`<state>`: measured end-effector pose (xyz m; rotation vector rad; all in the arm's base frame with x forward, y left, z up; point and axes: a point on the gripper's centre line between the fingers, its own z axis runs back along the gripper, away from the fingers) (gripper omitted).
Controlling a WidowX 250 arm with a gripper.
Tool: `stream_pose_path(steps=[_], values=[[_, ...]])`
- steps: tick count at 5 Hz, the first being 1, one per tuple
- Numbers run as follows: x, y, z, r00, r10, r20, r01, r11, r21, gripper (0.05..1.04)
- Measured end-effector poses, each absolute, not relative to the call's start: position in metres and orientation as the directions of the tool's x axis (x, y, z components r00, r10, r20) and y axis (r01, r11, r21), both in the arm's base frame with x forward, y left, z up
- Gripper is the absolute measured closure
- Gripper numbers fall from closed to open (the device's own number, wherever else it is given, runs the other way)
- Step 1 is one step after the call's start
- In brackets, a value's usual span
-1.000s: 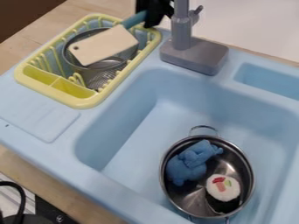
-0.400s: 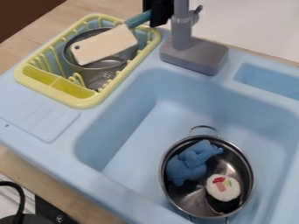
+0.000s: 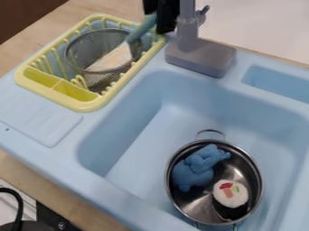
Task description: Move the knife into the silver basket
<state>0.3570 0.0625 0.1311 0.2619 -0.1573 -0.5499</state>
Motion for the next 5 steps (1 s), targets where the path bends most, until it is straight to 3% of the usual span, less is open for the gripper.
stream_pose_path(steps=[1,3,4,5], values=[[0.354,0.065,0.136,0.833,-0.543,0.104,0.494,0.816,0.299,0.077],[0.339,0.066,0.141,0.852,-0.512,0.111,0.468,0.838,0.281,0.082],[0.327,0.066,0.137,0.871,-0.483,0.092,0.457,0.864,0.211,0.082],[0.312,0.064,0.139,0.884,-0.459,0.086,0.437,0.878,0.196,0.082]])
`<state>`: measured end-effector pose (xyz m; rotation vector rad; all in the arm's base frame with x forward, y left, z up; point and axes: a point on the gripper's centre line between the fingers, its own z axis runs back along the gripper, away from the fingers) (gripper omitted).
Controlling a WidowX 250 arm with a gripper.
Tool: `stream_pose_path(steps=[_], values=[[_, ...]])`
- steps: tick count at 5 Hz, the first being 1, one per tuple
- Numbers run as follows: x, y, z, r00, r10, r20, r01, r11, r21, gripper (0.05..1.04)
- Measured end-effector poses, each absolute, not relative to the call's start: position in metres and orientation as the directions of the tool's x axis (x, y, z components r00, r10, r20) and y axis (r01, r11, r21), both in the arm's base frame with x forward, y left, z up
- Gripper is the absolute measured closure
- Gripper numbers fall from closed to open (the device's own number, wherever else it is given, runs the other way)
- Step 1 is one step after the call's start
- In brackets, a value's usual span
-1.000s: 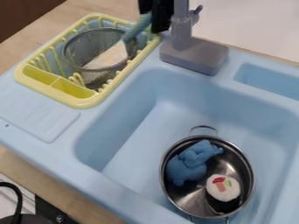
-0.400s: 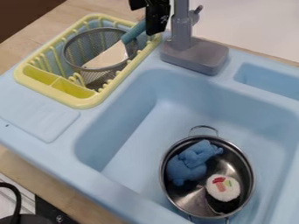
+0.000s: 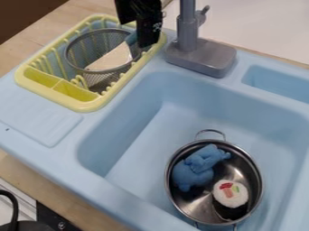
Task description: Move the knife into the silver basket
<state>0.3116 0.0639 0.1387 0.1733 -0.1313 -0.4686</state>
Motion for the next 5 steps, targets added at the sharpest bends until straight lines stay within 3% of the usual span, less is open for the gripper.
stream_pose_path(steps=[3,5], values=[[0.261,0.062,0.138,0.93,-0.353,0.1,0.332,0.926,0.178,0.082],[0.233,0.031,0.126,0.914,-0.389,0.117,0.378,0.92,0.101,0.082]])
